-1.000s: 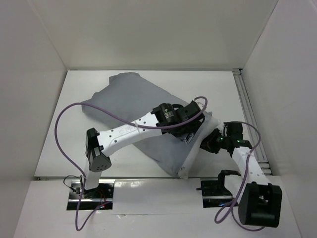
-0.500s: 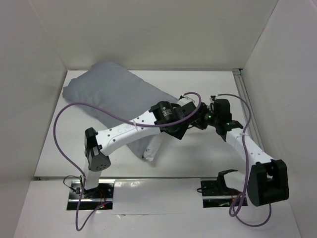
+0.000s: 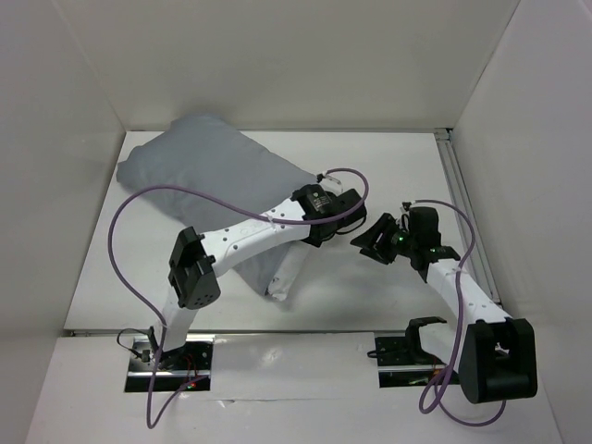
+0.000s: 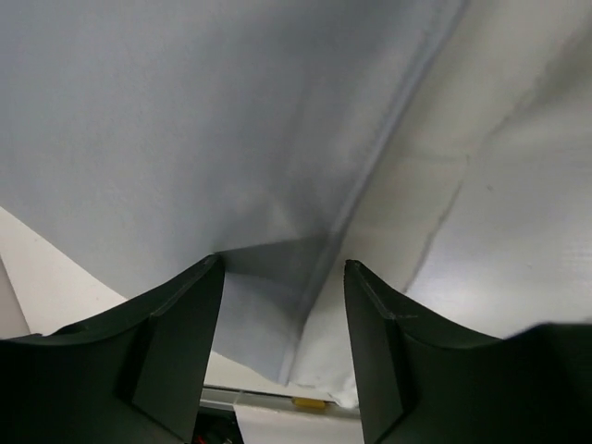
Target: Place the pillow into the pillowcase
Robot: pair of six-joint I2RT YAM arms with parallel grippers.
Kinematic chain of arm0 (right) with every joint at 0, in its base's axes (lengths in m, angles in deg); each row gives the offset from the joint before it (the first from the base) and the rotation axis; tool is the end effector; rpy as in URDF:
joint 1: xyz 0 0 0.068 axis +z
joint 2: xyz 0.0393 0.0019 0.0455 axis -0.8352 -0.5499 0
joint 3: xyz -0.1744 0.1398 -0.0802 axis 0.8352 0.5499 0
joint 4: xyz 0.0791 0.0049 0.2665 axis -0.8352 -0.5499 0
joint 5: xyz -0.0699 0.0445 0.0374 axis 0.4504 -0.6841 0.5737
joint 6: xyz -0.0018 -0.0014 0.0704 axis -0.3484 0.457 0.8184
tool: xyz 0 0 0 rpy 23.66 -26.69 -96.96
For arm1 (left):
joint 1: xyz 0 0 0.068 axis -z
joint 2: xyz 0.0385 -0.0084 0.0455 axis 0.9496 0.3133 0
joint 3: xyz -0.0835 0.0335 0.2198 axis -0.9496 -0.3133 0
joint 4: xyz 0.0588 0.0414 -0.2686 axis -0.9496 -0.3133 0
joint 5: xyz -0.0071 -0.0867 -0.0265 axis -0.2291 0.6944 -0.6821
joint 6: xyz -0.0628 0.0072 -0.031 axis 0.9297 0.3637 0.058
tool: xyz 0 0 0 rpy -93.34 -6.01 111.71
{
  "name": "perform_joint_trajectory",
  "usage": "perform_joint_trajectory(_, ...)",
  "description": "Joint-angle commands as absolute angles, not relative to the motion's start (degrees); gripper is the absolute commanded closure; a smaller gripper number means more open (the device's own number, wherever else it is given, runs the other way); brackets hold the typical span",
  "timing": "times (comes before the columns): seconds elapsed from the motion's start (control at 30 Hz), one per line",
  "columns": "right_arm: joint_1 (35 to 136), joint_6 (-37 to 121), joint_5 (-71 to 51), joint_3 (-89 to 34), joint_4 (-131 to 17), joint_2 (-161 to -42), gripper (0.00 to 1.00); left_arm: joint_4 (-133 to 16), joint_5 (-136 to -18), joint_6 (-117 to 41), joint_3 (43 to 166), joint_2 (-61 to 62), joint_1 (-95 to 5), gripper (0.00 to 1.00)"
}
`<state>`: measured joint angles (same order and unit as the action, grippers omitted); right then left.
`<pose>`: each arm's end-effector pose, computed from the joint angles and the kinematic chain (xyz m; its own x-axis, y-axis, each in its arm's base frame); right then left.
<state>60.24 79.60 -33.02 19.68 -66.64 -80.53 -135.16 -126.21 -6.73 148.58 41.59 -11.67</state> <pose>0.2508 0.0452 0.1416 -0.7798 0.5518 -0.2957 0.1537 0.6266 0.7641 0.2400 -0.3415 0.2612 -0.7426 0.2662 -0.6146 0.0981 0.9509 0.2934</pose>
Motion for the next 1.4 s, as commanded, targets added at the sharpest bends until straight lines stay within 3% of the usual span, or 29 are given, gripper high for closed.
perform_joint_trajectory(0.0, 60.1, 78.9, -33.8, 19.5, -67.1, -79.3, 0.45, -136.2, -130.3, -5.7, 150.2, 42.8, -12.8, 0.34)
perform_joint_trajectory(0.17, 60.1, 78.9, -33.8, 19.0, -65.9, -80.5, 0.45, -133.7, -129.6, -8.3, 149.5, 42.8, -13.9, 0.39)
perform_joint_trajectory(0.27, 60.1, 78.9, -33.8, 17.7, -65.9, -81.2, 0.45, -133.7, -129.6, -8.9, 149.9, 42.8, -13.9, 0.48)
perform_joint_trajectory(0.3, 60.1, 78.9, -33.8, 17.7, -65.9, -81.2, 0.45, -134.6, -130.3, -8.2, 150.4, 42.3, -13.9, 0.52)
perform_joint_trajectory(0.33, 60.1, 78.9, -34.9, 17.7, -65.4, -81.2, 0.45, -136.3, -130.3, -8.2, 151.0, 42.3, -13.9, 0.64)
perform_joint_trajectory(0.43, 61.8, 80.2, -38.9, 18.9, -59.3, -81.2, 0.46, -137.4, -129.2, -8.2, 153.4, 40.8, -13.9, 0.79)
perform_joint_trajectory(0.5, 66.4, 82.5, -40.9, 20.0, -50.6, -82.1, 0.46, -137.4, -125.7, -10.3, 154.2, 39.2, -13.9, 0.99)
perform_joint_trajectory(0.7, 79.4, 86.3, -36.4, 20.6, -33.9, -90.2, 0.45, -133.3, -115.0, -15.0, 154.9, 35.3, -13.4, 1.00)
perform_joint_trajectory(0.8, 81.6, 87.2, -35.8, 19.4, -28.3, -96.4, 0.51, -133.3, -114.4, -15.6, 155.4, 35.3, -12.9, 1.00)
perform_joint_trajectory(0.93, 84.1, 87.2, -32.6, 15.5, -22.8, -107.0, 0.48, -133.9, -113.6, -15.6, 156.6, 36.5, -12.9, 1.00)
perform_joint_trajectory(0.97, 84.8, 88.4, -32.6, 15.5, -14.7, -108.7, 0.50, -133.9, -113.0, -15.6, 158.2, 36.5, -12.9, 1.00)
perform_joint_trajectory(1.0, 84.8, 89.8, -33.3, 15.0, -10.3, -110.1, 0.58, -133.9, -112.4, -15.6, 159.3, 37.1, -12.2, 1.00)
perform_joint_trajectory(1.03, 85.5, 92.2, -33.3, 13.9, -6.5, -111.3, 0.78, -134.4, -111.5, -16.4, 160.8, 37.1, -12.2, 1.00)
perform_joint_trajectory(1.13, 86.2, 94.2, -32.7, 9.4, 1.5, -113.6, 0.95, -136.6, -110.2, -17.9, 170.8, 40.4, -9.0, 1.00)
perform_joint_trajectory(1.37, 86.2, 100.6, -34.6, -0.2, 15.4, -120.2, 1.00, -128.5, -99.1, -19.5, 177.4, 38.2, -8.5, 1.00)
